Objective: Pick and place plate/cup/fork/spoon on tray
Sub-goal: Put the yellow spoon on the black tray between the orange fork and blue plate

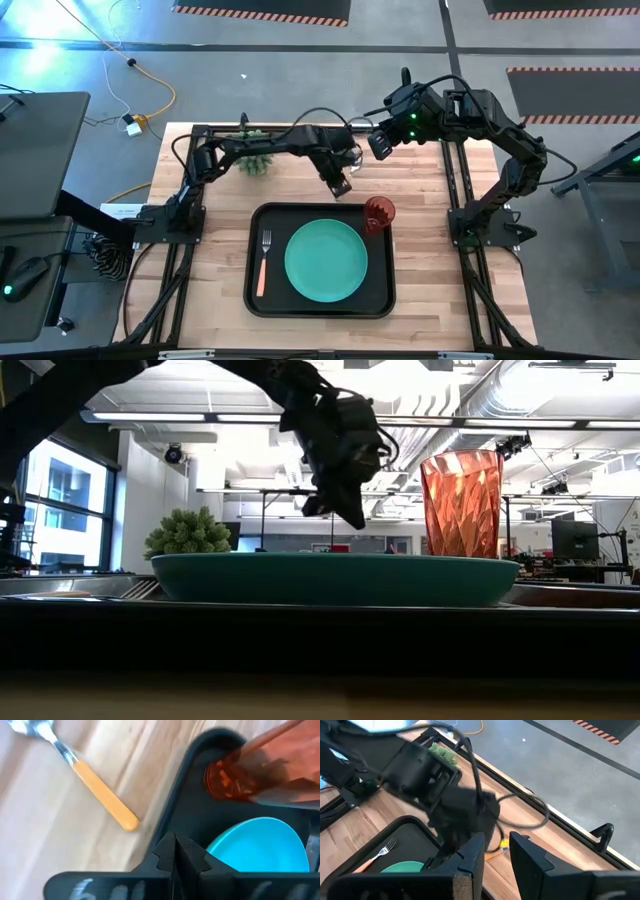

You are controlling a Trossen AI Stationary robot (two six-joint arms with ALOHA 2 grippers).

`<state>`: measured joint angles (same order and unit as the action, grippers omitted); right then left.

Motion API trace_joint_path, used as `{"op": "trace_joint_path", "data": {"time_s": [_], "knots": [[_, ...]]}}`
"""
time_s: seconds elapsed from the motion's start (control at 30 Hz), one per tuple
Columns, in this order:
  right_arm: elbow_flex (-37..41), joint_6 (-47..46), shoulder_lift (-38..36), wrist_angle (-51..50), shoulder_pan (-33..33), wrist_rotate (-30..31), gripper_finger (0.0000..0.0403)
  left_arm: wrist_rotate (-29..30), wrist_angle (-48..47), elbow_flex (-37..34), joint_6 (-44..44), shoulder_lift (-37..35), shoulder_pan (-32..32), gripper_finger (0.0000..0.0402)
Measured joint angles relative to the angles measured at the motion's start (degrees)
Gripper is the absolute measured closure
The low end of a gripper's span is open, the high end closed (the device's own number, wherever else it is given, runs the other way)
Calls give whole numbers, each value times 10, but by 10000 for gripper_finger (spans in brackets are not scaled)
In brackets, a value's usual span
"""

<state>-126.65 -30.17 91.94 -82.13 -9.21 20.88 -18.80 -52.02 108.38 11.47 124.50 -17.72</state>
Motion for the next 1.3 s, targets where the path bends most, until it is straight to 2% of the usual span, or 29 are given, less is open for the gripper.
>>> {"op": "trace_joint_path", "data": {"time_s": [0.2,0.4,0.57,0.83,0.97,1.17,1.3], "knots": [[0,0,0,0,0,0,320,-63,-1,26,-60,0,-31,401],[0,0,0,0,-5,11,320,-63,-35,54,-97,1,-54,401],[0,0,0,0,-35,7,320,-61,-94,83,-103,0,-67,401],[0,46,5,-18,-137,-90,320,-61,-174,150,-135,-3,-74,401],[0,85,18,-40,-193,-123,320,-59,-183,152,-137,-28,-81,401],[0,150,64,-48,-258,-203,320,-11,-186,152,-137,-90,-90,401],[0,167,101,-49,-276,-227,320,15,-192,152,-137,-129,-100,401]]}}
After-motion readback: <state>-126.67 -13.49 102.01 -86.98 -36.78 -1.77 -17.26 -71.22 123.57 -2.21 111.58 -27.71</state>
